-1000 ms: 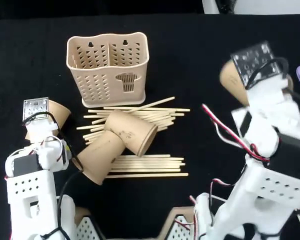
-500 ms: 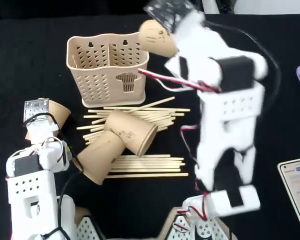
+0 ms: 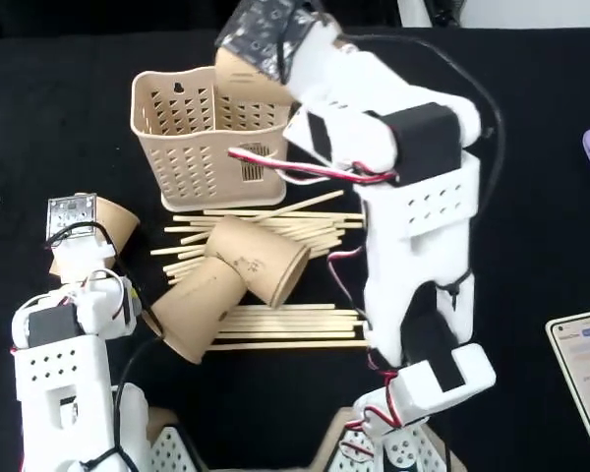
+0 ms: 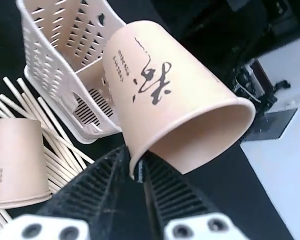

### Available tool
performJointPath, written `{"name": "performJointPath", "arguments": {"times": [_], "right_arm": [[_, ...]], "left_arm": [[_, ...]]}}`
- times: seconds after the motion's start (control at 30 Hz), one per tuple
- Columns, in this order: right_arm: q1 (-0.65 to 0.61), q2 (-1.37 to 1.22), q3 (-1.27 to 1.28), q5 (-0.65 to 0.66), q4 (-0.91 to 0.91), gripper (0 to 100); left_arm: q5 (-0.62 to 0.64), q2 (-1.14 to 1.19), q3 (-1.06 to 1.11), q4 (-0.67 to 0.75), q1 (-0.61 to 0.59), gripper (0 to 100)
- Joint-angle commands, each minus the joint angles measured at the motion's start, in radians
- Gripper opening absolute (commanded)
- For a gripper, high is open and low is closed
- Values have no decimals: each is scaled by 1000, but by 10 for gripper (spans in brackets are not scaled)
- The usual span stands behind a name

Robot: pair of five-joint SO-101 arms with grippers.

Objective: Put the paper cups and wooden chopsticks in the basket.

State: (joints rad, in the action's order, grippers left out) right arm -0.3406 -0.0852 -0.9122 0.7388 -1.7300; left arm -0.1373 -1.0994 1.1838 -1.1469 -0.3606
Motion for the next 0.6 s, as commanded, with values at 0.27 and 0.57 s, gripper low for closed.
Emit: {"name": "performJointPath", "arguments": {"times": [0.27, 0.57], "right_arm": [[-9, -108, -50, 51, -29, 11], [-12, -131, -47, 51, -29, 14]], "left_arm": [[11, -14, -12, 14, -8, 177], [11, -14, -15, 12, -8, 177]]}}
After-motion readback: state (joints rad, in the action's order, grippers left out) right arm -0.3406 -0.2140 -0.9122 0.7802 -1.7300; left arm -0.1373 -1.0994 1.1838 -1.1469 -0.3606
